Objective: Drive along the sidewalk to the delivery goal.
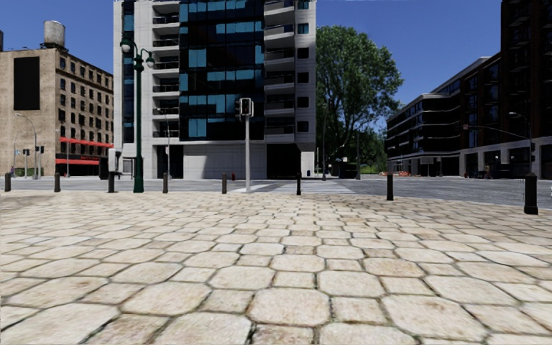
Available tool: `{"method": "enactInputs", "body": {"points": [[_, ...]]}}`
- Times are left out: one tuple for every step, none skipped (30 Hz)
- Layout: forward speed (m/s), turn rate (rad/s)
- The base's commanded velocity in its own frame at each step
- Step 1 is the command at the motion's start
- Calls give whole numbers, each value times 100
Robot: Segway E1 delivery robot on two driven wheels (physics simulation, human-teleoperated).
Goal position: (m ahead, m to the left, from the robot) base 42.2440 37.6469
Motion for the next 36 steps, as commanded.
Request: {"method": "enactInputs", "body": {"points": [[200,0],[200,0],[200,0],[200,0],[200,0],[200,0],[200,0],[200,0],[200,0],[200,0],[200,0],[200,0],[200,0],[200,0],[200,-3],[200,-25],[200,-25],[200,-46],[200,-68],[200,-79],[200,-84],[200,-85],[200,-85],[200,-85],[200,-85],[200,-85],[200,-85],[200,-85],[200,-85],[200,-67],[200,-21],[200,-4],[200,0],[200,0],[200,0],[200,0]]}}
